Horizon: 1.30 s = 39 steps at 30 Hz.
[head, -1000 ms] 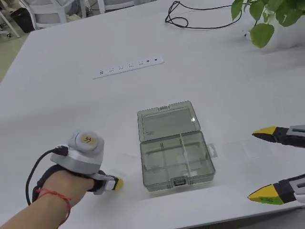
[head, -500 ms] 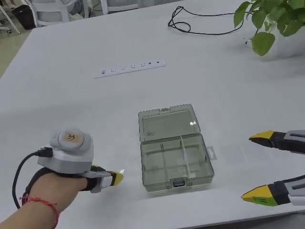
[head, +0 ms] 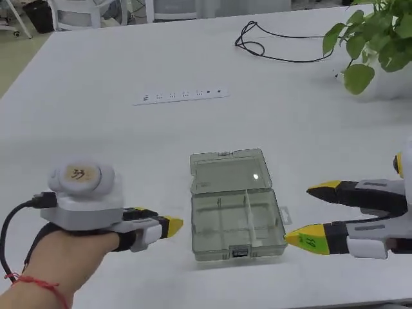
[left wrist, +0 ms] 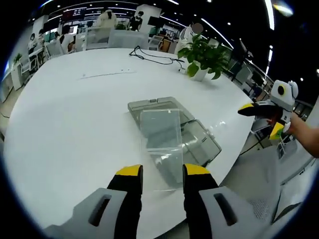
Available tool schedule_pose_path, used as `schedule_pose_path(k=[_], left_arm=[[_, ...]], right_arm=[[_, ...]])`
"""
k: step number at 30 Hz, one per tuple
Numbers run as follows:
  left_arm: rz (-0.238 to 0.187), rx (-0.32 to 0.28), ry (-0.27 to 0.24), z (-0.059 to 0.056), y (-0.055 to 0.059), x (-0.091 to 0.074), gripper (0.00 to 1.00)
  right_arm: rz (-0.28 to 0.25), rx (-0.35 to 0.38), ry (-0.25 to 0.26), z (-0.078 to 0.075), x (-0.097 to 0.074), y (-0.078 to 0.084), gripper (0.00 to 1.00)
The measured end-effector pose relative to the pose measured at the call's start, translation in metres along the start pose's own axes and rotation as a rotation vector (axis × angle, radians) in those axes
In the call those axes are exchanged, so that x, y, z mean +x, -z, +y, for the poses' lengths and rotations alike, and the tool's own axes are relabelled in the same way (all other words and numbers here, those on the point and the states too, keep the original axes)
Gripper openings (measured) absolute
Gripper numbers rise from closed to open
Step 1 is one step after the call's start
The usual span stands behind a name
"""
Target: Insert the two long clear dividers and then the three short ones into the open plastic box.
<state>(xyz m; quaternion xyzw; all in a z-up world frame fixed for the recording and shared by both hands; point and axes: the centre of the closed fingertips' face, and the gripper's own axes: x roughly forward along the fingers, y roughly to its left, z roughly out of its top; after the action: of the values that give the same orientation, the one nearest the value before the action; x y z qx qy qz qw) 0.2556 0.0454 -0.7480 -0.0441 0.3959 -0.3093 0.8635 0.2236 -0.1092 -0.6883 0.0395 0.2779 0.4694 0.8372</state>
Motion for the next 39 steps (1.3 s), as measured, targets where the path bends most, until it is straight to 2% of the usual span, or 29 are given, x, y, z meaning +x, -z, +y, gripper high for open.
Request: schedule_pose_path(k=[4, 7, 9, 12, 14, 19, 22, 25, 29, 33, 39], left_arm=[[-0.058, -0.020, 0.051, -0.018, -0.012, -0.004, 0.30], [-0.085, -0.017, 0.079, -0.030, -0.018, -0.006, 0.30], [-0.099, -0.015, 0.104, -0.039, -0.021, -0.007, 0.30], [-0.126, -0.019, 0.135, -0.052, -0.026, -0.008, 0.30], [-0.130, -0.012, 0.154, -0.059, -0.028, -0.006, 0.30], [-0.142, 0.009, 0.189, -0.074, -0.030, -0.005, 0.30], [-0.145, 0.017, 0.203, -0.078, -0.031, -0.004, 0.30], [-0.147, 0.023, 0.216, -0.081, -0.032, -0.004, 0.30], [-0.148, 0.028, 0.218, -0.082, -0.032, -0.004, 0.30], [-0.154, 0.029, 0.210, -0.081, -0.032, -0.002, 0.30], [-0.152, 0.039, 0.218, -0.083, -0.030, -0.001, 0.31]], right_arm=[[-0.076, 0.077, 0.012, 0.011, 0.010, -0.026, 0.51], [-0.094, 0.088, 0.032, 0.017, 0.017, -0.037, 0.41], [-0.097, 0.129, 0.040, 0.021, 0.023, -0.040, 0.38], [-0.086, 0.147, 0.051, 0.027, 0.032, -0.039, 0.28], [-0.074, 0.203, 0.061, 0.029, 0.039, -0.036, 0.27], [-0.044, 0.250, 0.076, 0.032, 0.053, -0.030, 0.19], [-0.039, 0.275, 0.084, 0.035, 0.059, -0.030, 0.17], [-0.037, 0.308, 0.099, 0.031, 0.063, -0.029, 0.16], [-0.046, 0.326, 0.111, 0.029, 0.064, -0.031, 0.08], [-0.050, 0.375, 0.138, 0.026, 0.064, -0.029, 0.07], [-0.054, 0.386, 0.156, 0.024, 0.063, -0.030, 0.07]])
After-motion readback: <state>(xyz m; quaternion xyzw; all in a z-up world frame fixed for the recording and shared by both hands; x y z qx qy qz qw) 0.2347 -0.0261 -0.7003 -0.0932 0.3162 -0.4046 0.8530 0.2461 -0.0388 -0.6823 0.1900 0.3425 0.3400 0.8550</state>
